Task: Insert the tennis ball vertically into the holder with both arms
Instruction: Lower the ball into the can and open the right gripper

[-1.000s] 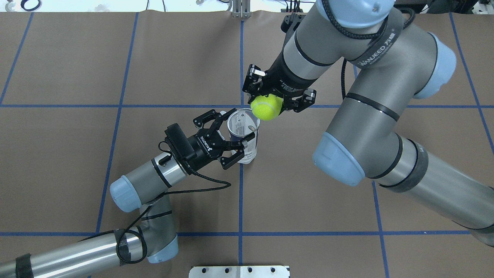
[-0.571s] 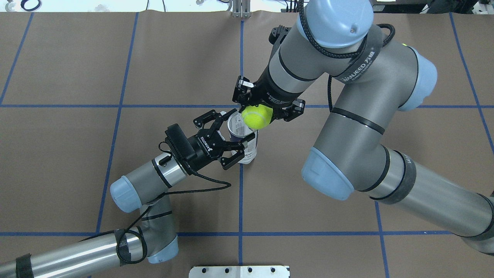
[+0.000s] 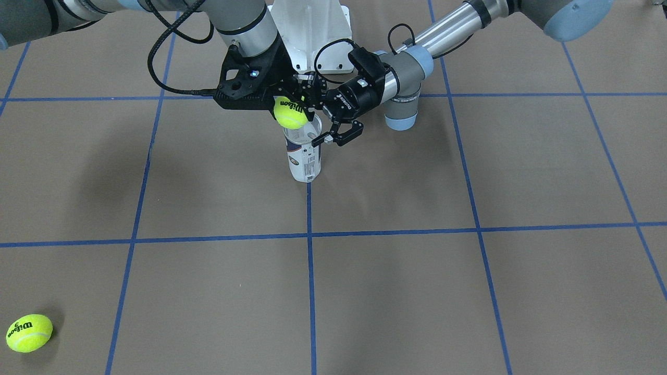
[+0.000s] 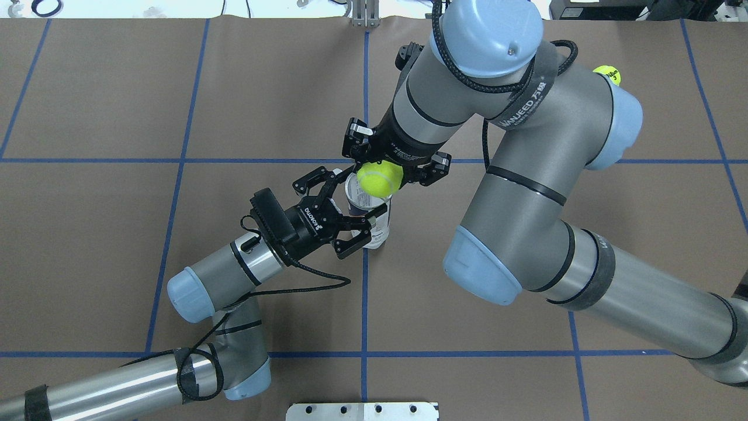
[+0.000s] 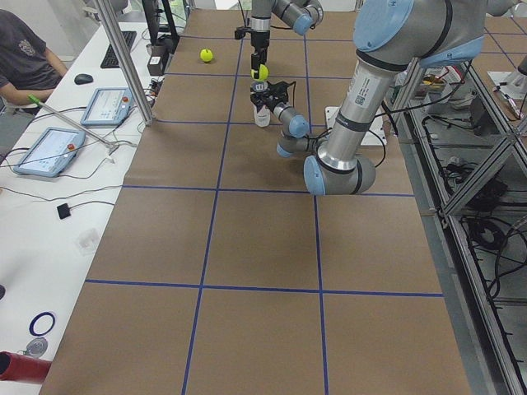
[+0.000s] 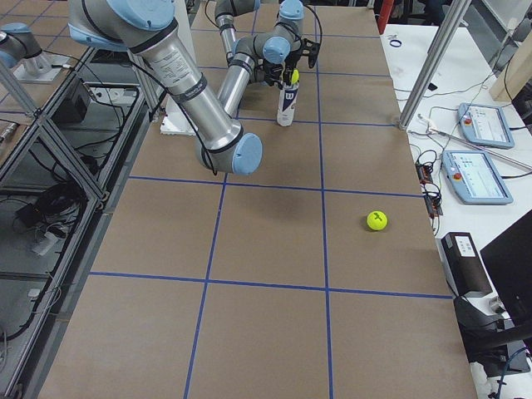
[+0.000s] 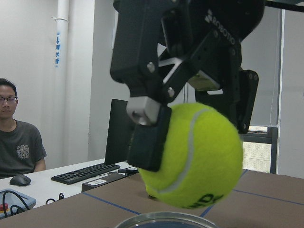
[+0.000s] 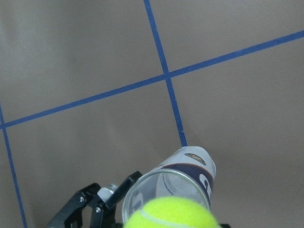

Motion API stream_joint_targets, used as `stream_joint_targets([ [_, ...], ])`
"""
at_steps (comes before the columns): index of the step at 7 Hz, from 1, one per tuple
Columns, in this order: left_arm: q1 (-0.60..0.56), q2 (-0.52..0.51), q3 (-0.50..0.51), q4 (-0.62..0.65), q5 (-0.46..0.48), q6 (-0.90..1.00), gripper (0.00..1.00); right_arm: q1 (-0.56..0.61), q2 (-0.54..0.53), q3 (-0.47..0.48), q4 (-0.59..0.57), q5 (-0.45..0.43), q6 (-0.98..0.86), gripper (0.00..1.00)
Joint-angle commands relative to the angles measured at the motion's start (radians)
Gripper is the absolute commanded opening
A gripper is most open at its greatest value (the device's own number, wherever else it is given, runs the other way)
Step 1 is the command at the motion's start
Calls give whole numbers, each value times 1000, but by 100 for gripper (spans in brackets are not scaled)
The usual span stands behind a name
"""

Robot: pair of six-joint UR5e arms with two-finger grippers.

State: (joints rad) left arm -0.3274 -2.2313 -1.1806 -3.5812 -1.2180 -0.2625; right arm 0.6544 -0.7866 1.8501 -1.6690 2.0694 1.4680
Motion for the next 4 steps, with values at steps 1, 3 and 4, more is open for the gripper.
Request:
stream_joint_targets([
  [1,1,-1,-1,-1,0,-1,88,-4,1,0,0,0,0,0],
  [3,1,-1,-1,1,0,-1,88,-16,1,0,0,-17,0,12],
  [4,4,-1,-1,1,0,-1,88,-25,1,0,0,-29,2,41],
])
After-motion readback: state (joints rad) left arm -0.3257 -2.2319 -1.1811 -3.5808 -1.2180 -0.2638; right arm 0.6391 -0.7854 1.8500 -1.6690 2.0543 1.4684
